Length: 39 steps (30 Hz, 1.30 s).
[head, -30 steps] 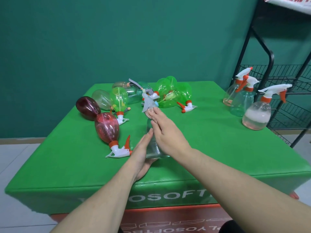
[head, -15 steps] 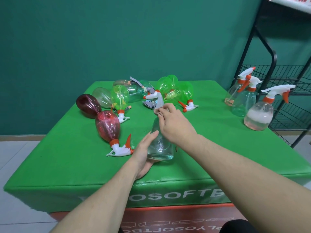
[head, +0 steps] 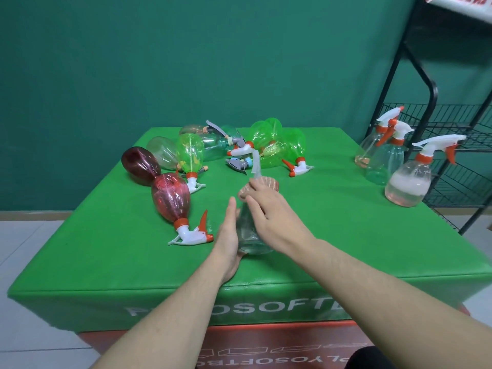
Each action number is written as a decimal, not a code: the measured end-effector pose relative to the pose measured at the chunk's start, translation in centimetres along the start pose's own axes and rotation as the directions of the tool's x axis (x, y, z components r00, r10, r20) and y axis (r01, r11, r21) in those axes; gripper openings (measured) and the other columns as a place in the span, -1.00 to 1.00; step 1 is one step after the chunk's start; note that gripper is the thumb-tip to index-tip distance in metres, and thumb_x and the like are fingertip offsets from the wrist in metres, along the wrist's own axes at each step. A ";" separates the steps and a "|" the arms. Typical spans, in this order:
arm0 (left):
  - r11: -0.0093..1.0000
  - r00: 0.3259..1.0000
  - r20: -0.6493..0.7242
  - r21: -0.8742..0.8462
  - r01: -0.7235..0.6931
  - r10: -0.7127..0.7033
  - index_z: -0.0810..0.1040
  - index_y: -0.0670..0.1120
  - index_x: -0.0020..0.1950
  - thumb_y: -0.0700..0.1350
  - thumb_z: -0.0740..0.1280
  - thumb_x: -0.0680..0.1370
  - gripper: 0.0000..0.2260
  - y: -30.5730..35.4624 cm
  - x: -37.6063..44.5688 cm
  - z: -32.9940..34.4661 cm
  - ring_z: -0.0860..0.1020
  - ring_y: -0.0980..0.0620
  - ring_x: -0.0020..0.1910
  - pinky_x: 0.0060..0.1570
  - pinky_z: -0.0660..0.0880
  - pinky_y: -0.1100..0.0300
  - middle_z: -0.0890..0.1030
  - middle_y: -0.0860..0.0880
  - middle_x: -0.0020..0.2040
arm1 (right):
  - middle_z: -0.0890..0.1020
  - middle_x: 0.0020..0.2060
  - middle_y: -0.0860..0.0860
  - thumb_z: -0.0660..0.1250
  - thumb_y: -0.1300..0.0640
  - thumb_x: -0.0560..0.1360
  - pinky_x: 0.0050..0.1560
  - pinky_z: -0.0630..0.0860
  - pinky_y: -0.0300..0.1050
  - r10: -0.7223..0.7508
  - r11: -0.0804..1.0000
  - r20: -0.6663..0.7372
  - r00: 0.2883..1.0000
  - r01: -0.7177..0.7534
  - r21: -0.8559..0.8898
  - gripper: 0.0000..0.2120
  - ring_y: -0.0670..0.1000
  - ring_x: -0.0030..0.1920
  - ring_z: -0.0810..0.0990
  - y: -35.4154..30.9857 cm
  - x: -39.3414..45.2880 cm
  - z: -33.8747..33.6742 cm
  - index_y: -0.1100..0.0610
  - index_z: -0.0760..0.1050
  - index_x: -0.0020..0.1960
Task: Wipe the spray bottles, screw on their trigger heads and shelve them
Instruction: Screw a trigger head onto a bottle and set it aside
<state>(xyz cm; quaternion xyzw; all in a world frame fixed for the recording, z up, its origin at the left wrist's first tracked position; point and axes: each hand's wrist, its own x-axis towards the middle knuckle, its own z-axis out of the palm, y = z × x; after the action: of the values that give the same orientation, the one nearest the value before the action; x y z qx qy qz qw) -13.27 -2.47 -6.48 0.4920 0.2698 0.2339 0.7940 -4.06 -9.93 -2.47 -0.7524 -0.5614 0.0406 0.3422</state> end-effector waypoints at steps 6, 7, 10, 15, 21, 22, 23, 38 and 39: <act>1.000 1.000 0.014 -0.013 0.017 -0.017 0.58 0.00 0.34 0.32 0.02 0.67 -0.46 0.3 -0.3 0.0 0.71 -0.03 0.12 0.04 0.63 -0.02 0.73 -0.08 0.17 | 0.51 0.38 -0.07 0.03 0.03 0.72 0.56 0.08 -0.06 0.022 0.999 -0.034 0.999 -0.020 0.043 -0.62 -0.09 0.47 0.30 -0.3 -0.6 -0.2 0.05 0.58 0.30; 1.000 1.000 0.030 -0.003 0.006 -0.005 0.58 0.01 0.34 0.29 0.06 0.68 -0.50 0.5 -0.5 0.0 0.70 -0.03 0.14 0.09 0.62 -0.04 0.72 -0.09 0.18 | 0.50 0.38 -0.06 0.07 0.03 0.70 0.55 0.13 -0.04 0.039 0.998 -0.044 0.998 -0.037 0.042 -0.64 -0.05 0.45 0.32 -0.3 -0.4 -0.2 0.06 0.55 0.32; 1.000 0.998 0.066 0.020 -0.009 0.008 0.59 0.02 0.35 0.29 0.18 0.58 -0.50 0.6 -0.6 0.0 0.70 -0.08 0.12 0.19 0.60 -0.08 0.72 -0.09 0.19 | 0.32 0.48 0.01 0.12 0.08 0.66 0.54 0.15 -0.08 0.144 0.986 -0.027 0.989 -0.141 0.094 -0.59 0.00 0.47 0.28 -0.3 0.3 -0.4 0.14 0.36 0.48; 0.999 0.998 0.052 0.028 -0.043 0.041 0.58 0.03 0.36 0.37 0.14 0.50 -0.39 0.1 -0.4 0.2 0.70 -0.08 0.15 0.11 0.60 0.02 0.71 -0.08 0.20 | 0.09 0.62 0.05 0.09 0.10 0.66 0.50 -0.03 -0.24 0.265 0.943 0.006 0.964 -0.260 0.207 -0.48 0.00 0.61 0.04 -1.0 1.4 -0.7 0.14 0.16 0.61; 0.999 0.999 0.011 0.003 -0.049 0.049 0.55 0.04 0.40 0.32 -0.07 0.68 -0.41 -0.2 0.0 -0.1 0.69 -0.05 0.16 0.16 0.60 -0.07 0.71 -0.04 0.21 | 0.10 0.61 0.11 0.07 0.00 0.65 0.57 0.12 0.08 0.312 0.949 -0.019 0.950 -0.310 0.061 -0.48 0.16 0.58 0.11 -1.6 1.5 0.2 -0.03 0.20 0.61; 0.999 0.999 0.005 0.009 -0.041 0.041 0.55 0.04 0.41 0.32 -0.10 0.68 -0.40 -0.3 0.1 -0.2 0.70 -0.04 0.15 0.13 0.61 -0.05 0.71 -0.04 0.21 | 0.14 0.60 0.10 0.08 -0.01 0.65 0.57 0.13 0.06 0.296 0.954 -0.006 0.955 -0.295 0.046 -0.49 0.16 0.57 0.15 -1.5 1.4 0.4 -0.03 0.24 0.59; 0.999 1.000 0.003 0.017 -0.031 0.031 0.55 0.03 0.41 0.32 -0.11 0.68 -0.38 -0.3 0.1 -0.2 0.70 -0.03 0.14 0.13 0.61 -0.05 0.71 -0.04 0.21 | 0.18 0.59 0.09 0.09 -0.02 0.64 0.56 0.15 0.05 0.267 0.963 0.005 0.964 -0.267 0.035 -0.50 0.16 0.55 0.18 -1.5 1.3 0.5 -0.01 0.29 0.57; 0.999 1.000 -0.018 0.037 0.014 -0.014 0.62 -0.07 0.32 0.40 -0.06 0.64 -0.29 -0.1 0.0 -0.1 0.70 -0.13 0.13 0.08 0.62 -0.02 0.73 -0.15 0.13 | 0.39 0.49 -0.12 0.14 -0.05 0.66 0.56 -0.02 -0.25 -0.109 0.993 -0.095 0.989 0.113 0.042 -0.63 -0.14 0.59 0.05 0.6 -4.2 1.1 -0.04 0.54 0.39; 1.000 1.000 -0.010 0.026 0.017 -0.017 0.62 -0.07 0.32 0.38 -0.01 0.64 -0.33 -0.1 0.0 0.0 0.70 -0.12 0.15 0.15 0.60 -0.04 0.72 -0.15 0.15 | 0.41 0.48 -0.11 0.14 -0.04 0.66 0.58 0.01 -0.21 -0.149 0.988 -0.098 0.984 0.153 0.034 -0.62 -0.11 0.59 0.08 0.7 -4.5 1.2 -0.01 0.54 0.39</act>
<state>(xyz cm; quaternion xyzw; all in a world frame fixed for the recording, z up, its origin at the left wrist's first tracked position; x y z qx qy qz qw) -13.29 -2.48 -6.58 0.4990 0.2808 0.2261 0.7880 -5.68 -13.36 -5.27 -0.7015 -0.5987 -0.0097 0.3863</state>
